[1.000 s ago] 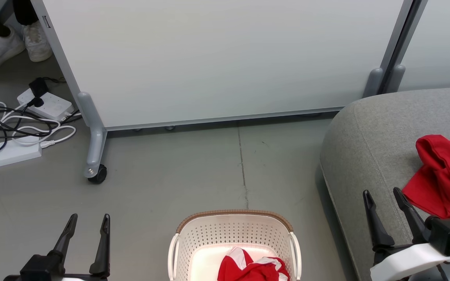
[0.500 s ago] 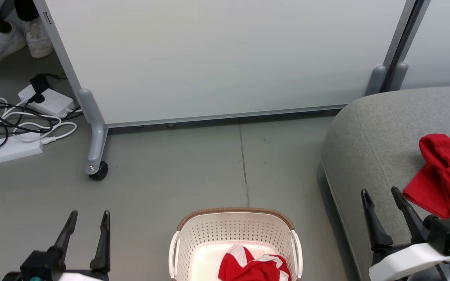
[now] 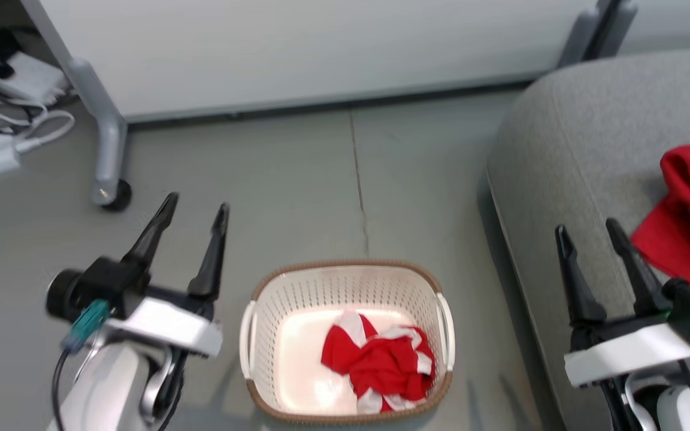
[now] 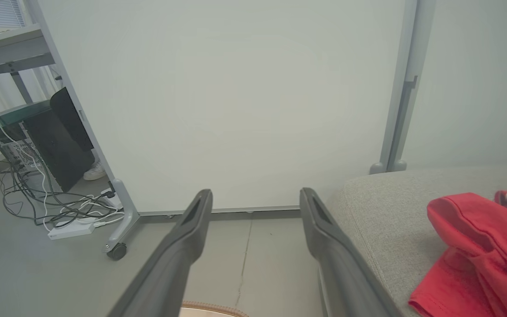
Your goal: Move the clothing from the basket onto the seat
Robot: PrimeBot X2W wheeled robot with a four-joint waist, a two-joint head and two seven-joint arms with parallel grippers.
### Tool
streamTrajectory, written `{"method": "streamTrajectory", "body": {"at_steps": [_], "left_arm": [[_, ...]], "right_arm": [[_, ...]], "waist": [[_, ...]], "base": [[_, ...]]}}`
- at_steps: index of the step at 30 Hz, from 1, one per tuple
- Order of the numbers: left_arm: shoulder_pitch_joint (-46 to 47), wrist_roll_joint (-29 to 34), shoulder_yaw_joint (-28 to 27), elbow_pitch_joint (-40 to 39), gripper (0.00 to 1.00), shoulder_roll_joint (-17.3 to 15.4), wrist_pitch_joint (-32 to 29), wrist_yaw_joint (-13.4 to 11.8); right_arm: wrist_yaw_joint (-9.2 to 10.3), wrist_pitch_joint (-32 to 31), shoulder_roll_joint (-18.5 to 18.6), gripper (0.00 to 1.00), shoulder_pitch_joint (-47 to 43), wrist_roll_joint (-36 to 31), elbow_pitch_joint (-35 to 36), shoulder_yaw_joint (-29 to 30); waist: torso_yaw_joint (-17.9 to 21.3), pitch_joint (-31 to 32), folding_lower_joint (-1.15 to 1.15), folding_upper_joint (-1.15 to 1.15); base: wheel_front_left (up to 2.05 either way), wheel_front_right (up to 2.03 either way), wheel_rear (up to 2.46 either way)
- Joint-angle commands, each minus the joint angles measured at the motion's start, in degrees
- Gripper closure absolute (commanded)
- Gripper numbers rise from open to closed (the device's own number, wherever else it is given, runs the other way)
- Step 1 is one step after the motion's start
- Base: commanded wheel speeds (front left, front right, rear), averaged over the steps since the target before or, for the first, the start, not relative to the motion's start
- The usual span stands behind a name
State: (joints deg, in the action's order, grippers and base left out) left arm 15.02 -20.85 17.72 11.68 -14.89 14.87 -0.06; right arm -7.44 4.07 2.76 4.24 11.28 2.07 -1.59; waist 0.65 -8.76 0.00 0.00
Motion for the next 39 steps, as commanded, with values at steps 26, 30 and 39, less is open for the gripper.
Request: {"method": "streamTrajectory", "body": {"at_steps": [26,30,39], "left_arm": [[31.3,2.2,18.2,44.5,0.00,3.7,-6.1,7.5],[33.0,1.0,20.9,47.6,0.00,2.8,-7.3,7.5],[34.9,-5.8,28.4,51.3,0.00,1.2,-10.6,7.5]], "right_arm": [[-0.09,10.8,0.2,0.00,17.5,8.0,3.6,-8.0],[-0.09,11.1,0.2,0.00,17.7,9.0,4.0,-9.3],[-0.09,11.3,0.2,0.00,16.0,10.2,7.3,-8.4]], "waist": [[21.4,-41.4,0.00,0.00],[23.3,-44.1,0.00,0.00],[24.2,-47.6,0.00,0.00]], "base": [[0.00,0.00,0.00],[0.00,0.00,0.00],[0.04,0.04,0.04]]}}
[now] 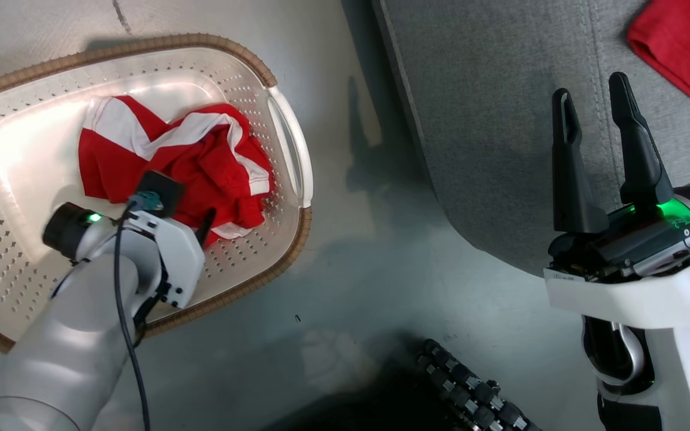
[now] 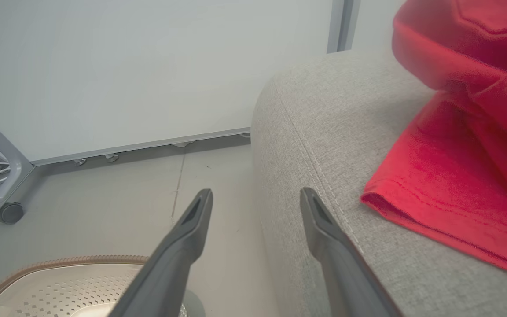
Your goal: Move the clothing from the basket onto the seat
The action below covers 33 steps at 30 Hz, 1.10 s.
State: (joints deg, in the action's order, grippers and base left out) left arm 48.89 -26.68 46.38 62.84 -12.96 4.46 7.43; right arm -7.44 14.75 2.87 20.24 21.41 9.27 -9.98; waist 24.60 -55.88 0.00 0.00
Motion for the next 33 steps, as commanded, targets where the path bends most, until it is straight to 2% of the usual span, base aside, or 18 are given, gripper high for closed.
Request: {"method": "streamTrajectory", "body": {"at_steps": [1,4,5,6,13,21,25,33], "left_arm": [[1.4,-0.6,0.2,0.3,0.00,-1.0,-0.2,0.0],[2.6,-3.7,1.2,1.5,0.00,-2.0,-0.3,0.0],[3.1,-4.0,1.6,1.7,0.54,-2.3,-0.1,0.0],[3.4,-4.5,1.9,1.9,1.00,-2.3,0.1,0.0],[4.9,-6.6,2.8,2.5,1.00,-3.0,4.7,0.0],[1.9,-8.4,3.2,-1.3,1.00,-1.0,10.2,0.0],[-0.3,-8.9,1.6,-5.9,1.00,-0.7,10.8,0.0],[-9.9,-6.8,-7.4,-22.3,1.00,-1.1,10.8,-2.2]], "right_arm": [[-0.09,0.6,0.1,0.00,-0.2,-0.1,0.7,-0.1],[-0.09,0.5,0.1,0.00,-0.9,-0.7,2.0,-0.7],[-0.09,0.5,0.1,0.00,-1.1,-0.7,2.2,-0.8],[-0.09,0.5,0.1,0.00,-1.2,-0.7,2.3,-0.8],[-0.09,0.5,0.1,0.00,0.4,-1.0,1.4,-2.4],[-0.09,0.5,0.1,0.00,0.1,-4.4,-2.8,-2.0],[-0.09,0.5,0.2,0.00,-0.6,-6.3,-5.2,-1.3],[-0.09,-1.8,0.2,0.00,-2.4,-9.4,-7.7,-0.2]], "waist": [[0.0,-0.7,0.00,0.00],[-0.9,-1.4,0.00,0.00],[-1.0,-1.5,0.00,0.00],[-1.0,-1.4,0.00,0.00],[-1.0,0.2,0.00,0.00],[-5.7,7.7,0.00,0.00],[-8.3,12.0,0.00,0.00],[-13.7,20.7,0.00,0.00]], "base": [[0.17,0.17,0.17],[0.08,0.08,0.08],[0.01,0.01,0.01],[0.00,0.00,0.00],[0.00,0.00,0.00],[0.00,0.00,0.00],[0.00,0.00,0.00],[0.00,0.00,0.00]]}}
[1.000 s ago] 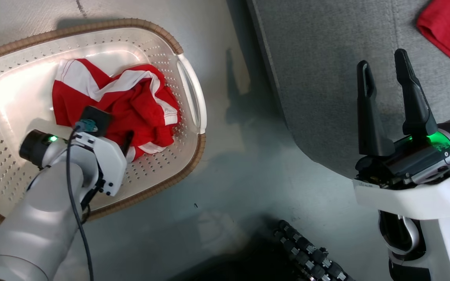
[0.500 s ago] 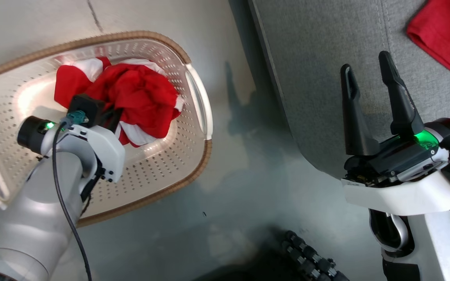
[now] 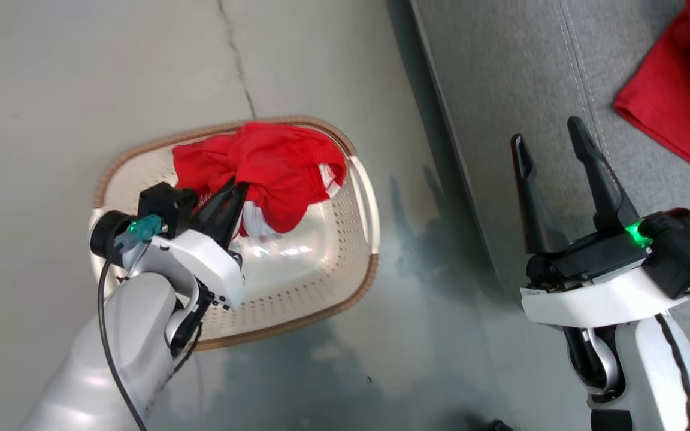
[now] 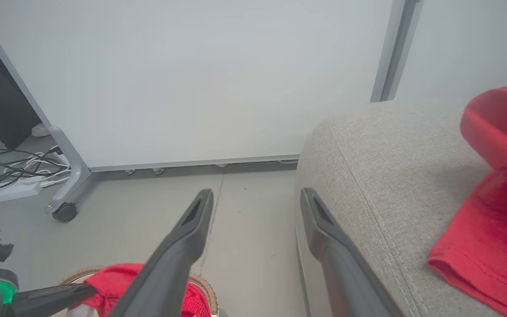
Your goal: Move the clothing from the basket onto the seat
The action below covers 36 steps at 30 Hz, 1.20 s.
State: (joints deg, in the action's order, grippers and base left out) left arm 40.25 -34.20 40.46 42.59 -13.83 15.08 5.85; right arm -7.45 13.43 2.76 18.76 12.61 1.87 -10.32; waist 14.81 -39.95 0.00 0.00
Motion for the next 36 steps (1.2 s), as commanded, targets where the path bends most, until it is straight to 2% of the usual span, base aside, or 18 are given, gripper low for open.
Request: {"method": "streamTrajectory", "body": {"at_steps": [1,6,18,26,36], "left_arm": [[-1.2,0.7,-1.5,-2.0,1.00,-0.2,0.2,-0.6],[-8.2,2.6,-7.0,-10.8,1.00,-0.1,0.2,-1.9],[-19.5,8.3,-17.4,-28.2,1.00,0.3,0.2,-2.2],[-23.4,11.0,-21.4,-36.2,1.00,0.9,0.2,-2.5],[-27.3,12.2,-23.0,-40.5,1.00,1.9,0.2,-2.9]], "right_arm": [[-0.07,-0.5,0.3,0.00,-0.9,-0.6,-0.3,0.2],[-0.07,-2.4,0.3,0.00,-2.1,-1.4,-1.2,0.8],[-0.07,-6.4,0.3,0.00,-6.9,-2.2,-2.1,3.3],[-0.08,-8.1,0.3,0.00,-10.8,-1.5,-2.9,3.7],[-0.08,-9.8,0.3,0.00,-14.9,-0.7,-2.8,3.5]], "waist": [[-3.9,4.8,0.00,0.00],[-6.7,9.8,0.00,0.00],[-12.4,20.5,0.00,0.00],[-13.3,27.0,0.00,0.00],[-12.9,34.1,0.00,0.00]], "base": [[0.00,0.00,0.00],[0.00,0.00,0.00],[0.00,0.00,0.00],[0.00,0.00,0.00],[0.00,0.00,0.00]]}}
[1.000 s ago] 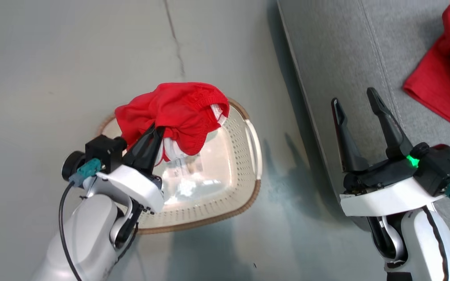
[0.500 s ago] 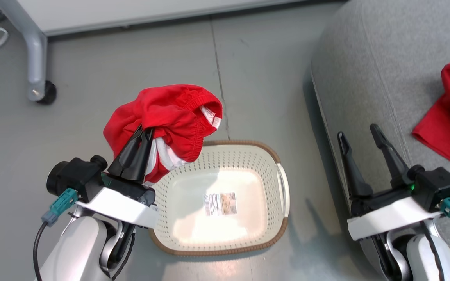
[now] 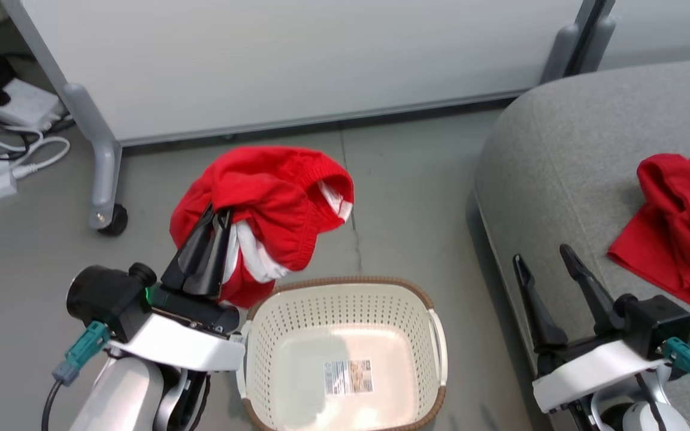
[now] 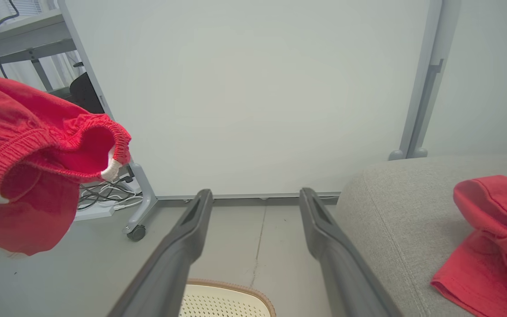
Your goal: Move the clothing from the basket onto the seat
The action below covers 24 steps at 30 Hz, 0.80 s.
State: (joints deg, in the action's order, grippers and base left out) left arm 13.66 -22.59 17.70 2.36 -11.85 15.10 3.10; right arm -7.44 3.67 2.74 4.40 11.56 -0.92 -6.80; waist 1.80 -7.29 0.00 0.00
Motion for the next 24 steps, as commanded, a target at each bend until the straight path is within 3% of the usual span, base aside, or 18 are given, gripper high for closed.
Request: {"method": "streamTrajectory", "body": {"at_steps": [1,24], "left_arm": [[-1.4,0.4,-0.5,-0.3,1.00,0.2,0.2,-0.4],[-7.5,-0.4,1.6,-2.4,1.00,0.3,-1.3,-2.1]], "right_arm": [[-0.09,-0.2,0.3,0.00,-1.0,0.5,-0.1,-0.1],[-0.09,-1.0,0.3,0.00,-3.2,3.4,2.5,-3.6]], "waist": [[0.2,2.4,0.00,0.00],[0.4,7.0,0.00,0.00]], "base": [[0.00,0.00,0.00],[0.00,0.00,0.00]]}}
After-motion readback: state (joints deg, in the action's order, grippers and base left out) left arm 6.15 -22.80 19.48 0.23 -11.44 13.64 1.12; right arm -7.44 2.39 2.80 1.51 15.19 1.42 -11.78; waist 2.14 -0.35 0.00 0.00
